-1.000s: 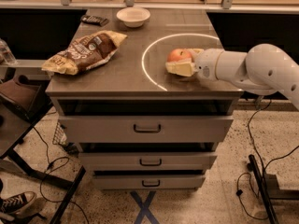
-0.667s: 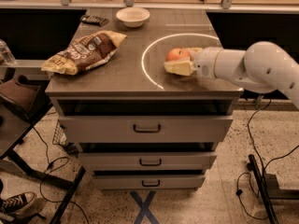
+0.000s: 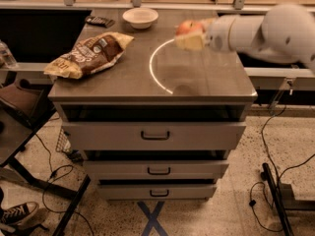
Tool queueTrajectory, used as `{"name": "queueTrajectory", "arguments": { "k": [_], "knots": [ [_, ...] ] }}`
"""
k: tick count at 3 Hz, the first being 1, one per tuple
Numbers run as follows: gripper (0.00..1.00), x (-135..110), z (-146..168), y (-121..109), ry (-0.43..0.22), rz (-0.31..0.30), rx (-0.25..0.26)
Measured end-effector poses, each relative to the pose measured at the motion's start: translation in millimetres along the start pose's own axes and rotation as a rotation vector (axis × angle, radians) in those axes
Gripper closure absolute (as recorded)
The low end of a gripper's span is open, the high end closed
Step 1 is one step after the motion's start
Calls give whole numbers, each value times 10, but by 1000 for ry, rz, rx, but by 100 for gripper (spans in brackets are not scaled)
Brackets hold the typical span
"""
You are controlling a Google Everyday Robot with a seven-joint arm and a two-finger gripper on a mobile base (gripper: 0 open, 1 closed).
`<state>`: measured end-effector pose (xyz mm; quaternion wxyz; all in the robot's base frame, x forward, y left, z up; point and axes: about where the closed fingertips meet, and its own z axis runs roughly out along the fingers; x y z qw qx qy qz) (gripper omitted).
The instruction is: Move apple near paper bowl
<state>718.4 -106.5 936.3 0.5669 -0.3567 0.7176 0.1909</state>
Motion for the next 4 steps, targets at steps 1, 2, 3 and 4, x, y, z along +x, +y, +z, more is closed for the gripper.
{"name": "queueTrajectory", "arguments": {
  "k": [1,2,3,4],
  "knots": [
    [100,-572,240,-505,16,-15,93],
    [100,-607,814,-824,71,21,132],
    [100,-397,1210,-1282,122,61,214],
    [100,-415,1175,-1764,88,81,328]
  ]
}}
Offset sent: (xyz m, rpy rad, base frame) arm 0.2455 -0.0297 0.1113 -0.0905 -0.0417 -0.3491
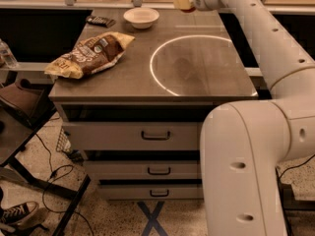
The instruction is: Move apple near paper bowl
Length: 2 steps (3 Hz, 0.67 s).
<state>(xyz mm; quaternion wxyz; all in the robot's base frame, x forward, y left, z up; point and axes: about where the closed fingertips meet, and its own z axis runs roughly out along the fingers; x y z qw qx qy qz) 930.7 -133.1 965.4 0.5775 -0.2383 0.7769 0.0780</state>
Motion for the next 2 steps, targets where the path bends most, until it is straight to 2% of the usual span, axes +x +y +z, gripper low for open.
{"name": "queueTrajectory", "arguments": {
  "k": [1,2],
  "knots": [
    [100,-18,-7,-427,-78,53,89],
    [100,2,21,-416,-73,50,92]
  ]
}}
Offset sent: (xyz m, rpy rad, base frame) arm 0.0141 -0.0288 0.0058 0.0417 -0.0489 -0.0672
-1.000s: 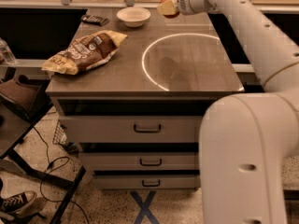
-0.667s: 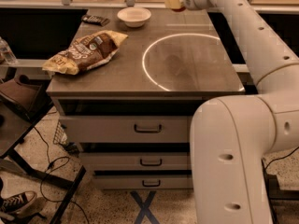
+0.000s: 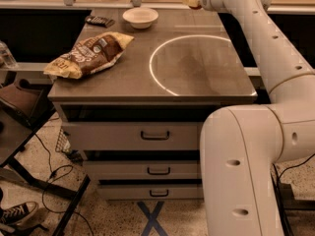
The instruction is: Move apple near paper bowl
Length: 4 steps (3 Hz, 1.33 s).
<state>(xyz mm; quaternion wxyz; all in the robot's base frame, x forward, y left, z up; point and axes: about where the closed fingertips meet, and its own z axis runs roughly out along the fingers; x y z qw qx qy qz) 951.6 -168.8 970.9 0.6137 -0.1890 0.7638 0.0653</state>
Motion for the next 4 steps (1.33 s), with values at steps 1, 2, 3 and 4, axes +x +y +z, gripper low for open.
{"name": "queueTrajectory", "arguments": {
  "k": [1,2,3,4],
  "knots": [
    [100,234,223,105,33,-4,9],
    [100,400,469,226,21,33,1],
    [100,526,648,347,16,51,-15],
    [100,654,792,494,24,60,-43]
  ]
}}
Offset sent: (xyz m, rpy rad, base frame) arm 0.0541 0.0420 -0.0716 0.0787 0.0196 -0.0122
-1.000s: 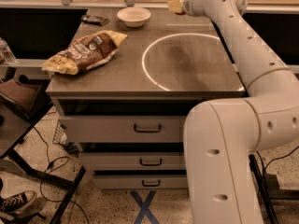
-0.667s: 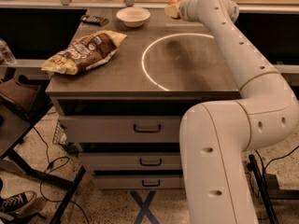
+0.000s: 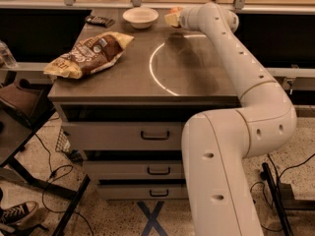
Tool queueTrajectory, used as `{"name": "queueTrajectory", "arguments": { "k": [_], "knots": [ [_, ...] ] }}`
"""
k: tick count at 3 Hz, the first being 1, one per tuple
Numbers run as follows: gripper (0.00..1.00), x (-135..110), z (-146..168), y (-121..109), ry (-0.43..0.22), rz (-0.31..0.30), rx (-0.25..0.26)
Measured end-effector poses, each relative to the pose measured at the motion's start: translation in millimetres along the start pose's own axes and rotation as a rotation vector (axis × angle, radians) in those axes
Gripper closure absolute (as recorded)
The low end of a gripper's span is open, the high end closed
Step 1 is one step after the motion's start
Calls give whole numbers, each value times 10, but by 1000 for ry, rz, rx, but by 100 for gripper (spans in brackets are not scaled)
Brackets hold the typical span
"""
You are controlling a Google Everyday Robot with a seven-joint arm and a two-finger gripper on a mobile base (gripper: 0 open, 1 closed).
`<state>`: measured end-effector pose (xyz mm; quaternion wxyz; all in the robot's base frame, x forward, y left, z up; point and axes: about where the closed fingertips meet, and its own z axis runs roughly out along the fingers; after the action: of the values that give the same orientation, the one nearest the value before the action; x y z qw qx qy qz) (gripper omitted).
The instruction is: Move apple near paper bowl
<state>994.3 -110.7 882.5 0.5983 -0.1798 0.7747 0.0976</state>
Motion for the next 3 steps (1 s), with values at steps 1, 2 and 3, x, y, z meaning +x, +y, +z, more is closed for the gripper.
{"name": "queueTrajectory", "arguments": {
  "k": [1,2,3],
  "knots": [
    [74,17,18,17,3,0,-2],
    [51,32,38,39,5,0,-4],
    [28,50,57,60,7,0,-7]
  ]
}}
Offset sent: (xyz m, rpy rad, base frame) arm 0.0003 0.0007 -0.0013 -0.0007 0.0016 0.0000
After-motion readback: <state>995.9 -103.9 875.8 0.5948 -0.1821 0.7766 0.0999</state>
